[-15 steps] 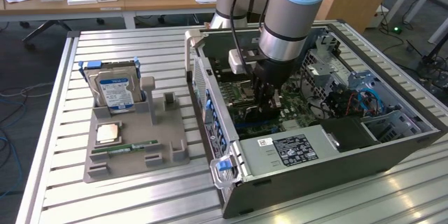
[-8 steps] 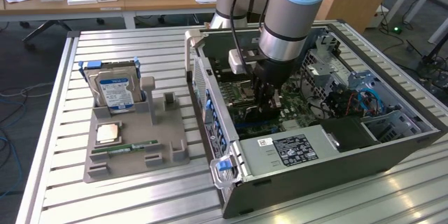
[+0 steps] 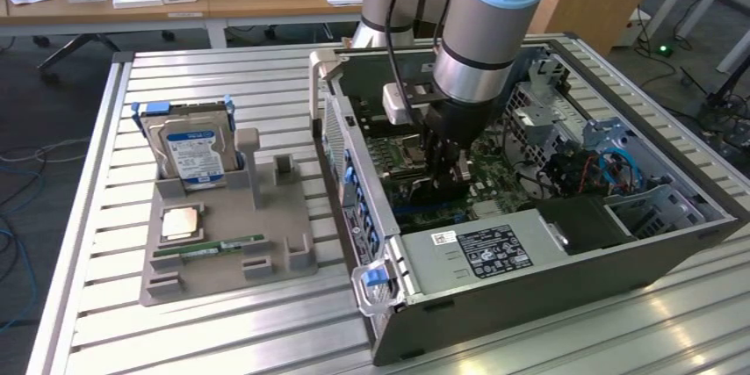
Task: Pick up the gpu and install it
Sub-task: 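Insert the gpu into the slot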
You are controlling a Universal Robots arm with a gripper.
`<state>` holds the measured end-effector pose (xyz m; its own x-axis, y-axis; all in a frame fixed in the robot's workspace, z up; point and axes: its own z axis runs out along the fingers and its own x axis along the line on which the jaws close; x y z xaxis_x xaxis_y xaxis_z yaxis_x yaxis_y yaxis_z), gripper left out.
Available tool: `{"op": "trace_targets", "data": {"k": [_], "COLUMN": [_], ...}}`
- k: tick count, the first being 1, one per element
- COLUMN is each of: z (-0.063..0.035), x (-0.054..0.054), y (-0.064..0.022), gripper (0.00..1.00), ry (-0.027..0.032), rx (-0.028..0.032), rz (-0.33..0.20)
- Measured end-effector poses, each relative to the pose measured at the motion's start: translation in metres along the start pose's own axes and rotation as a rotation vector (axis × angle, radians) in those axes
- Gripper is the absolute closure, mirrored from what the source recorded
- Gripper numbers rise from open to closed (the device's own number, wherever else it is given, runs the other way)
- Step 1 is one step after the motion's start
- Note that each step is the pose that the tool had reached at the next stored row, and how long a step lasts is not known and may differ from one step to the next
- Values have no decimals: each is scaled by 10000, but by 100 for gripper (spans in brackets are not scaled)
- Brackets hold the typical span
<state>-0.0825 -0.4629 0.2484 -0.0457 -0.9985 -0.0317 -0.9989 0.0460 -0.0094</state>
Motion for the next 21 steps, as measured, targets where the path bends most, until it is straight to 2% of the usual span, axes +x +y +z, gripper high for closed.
{"op": "trace_targets", "data": {"k": [21], "z": [9], "x": [1], "y": [2], "gripper": [74], "ry": [1], "rx": [-1], "rz": [0]}}
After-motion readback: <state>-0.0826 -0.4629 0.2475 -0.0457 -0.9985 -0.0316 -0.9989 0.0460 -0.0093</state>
